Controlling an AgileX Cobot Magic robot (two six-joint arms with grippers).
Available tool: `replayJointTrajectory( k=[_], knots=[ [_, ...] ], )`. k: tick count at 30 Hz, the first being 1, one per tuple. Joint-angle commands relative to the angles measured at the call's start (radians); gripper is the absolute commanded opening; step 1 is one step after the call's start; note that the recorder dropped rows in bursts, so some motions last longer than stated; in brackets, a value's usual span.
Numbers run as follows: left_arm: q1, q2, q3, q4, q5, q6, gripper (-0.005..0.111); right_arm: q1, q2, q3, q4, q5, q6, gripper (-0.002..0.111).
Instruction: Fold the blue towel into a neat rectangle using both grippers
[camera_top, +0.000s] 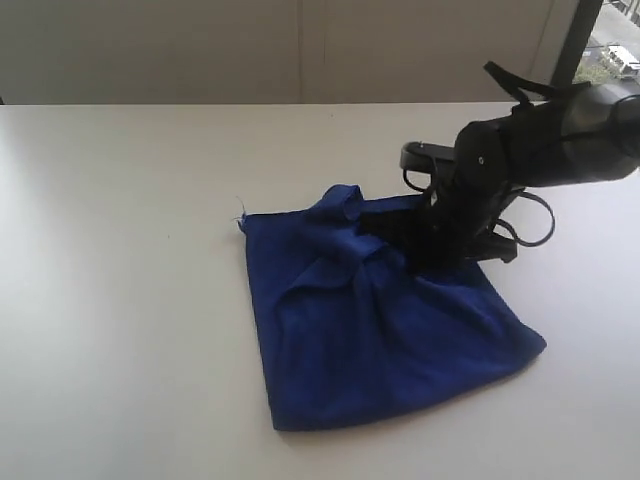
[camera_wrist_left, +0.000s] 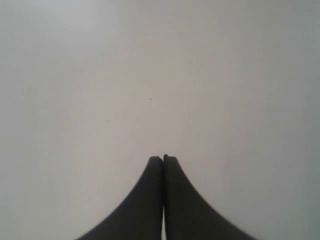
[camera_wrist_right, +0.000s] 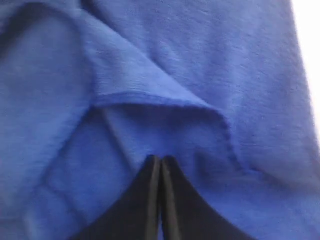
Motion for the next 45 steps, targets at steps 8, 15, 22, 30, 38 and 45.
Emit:
replayJointTrajectory(
  k=[8, 15, 22, 30, 38, 45],
  knots=[
    [0.0, -0.005, 0.008, -0.002, 0.005, -0.001, 0.0, 0.026, -0.132, -0.016, 0.006, 0.123, -0.368, 0.0],
    [0.0, -0.005, 0.008, -0.002, 0.005, -0.001, 0.0, 0.139, -0.092, -0.002, 0.129, 0.105, -0.541, 0.0],
    [0.0, -0.005, 0.008, -0.002, 0.005, -0.001, 0.0, 0.26, 0.007, -0.006, 0.146, 0.026, -0.48, 0.0],
    [0.0, -0.005, 0.008, -0.002, 0.005, -0.001, 0.0, 0.325, 0.146, -0.131, 0.177, -0.009, -0.401, 0.0],
    [0.0, -0.005, 0.008, -0.002, 0.005, -0.001, 0.0, 0.34, 0.173, -0.202, 0.192, 0.008, -0.353, 0.0],
    [0.0, -0.005, 0.008, -0.002, 0.005, -0.001, 0.0, 0.286, -0.03, -0.162, 0.158, 0.079, -0.353, 0.0]
  ],
)
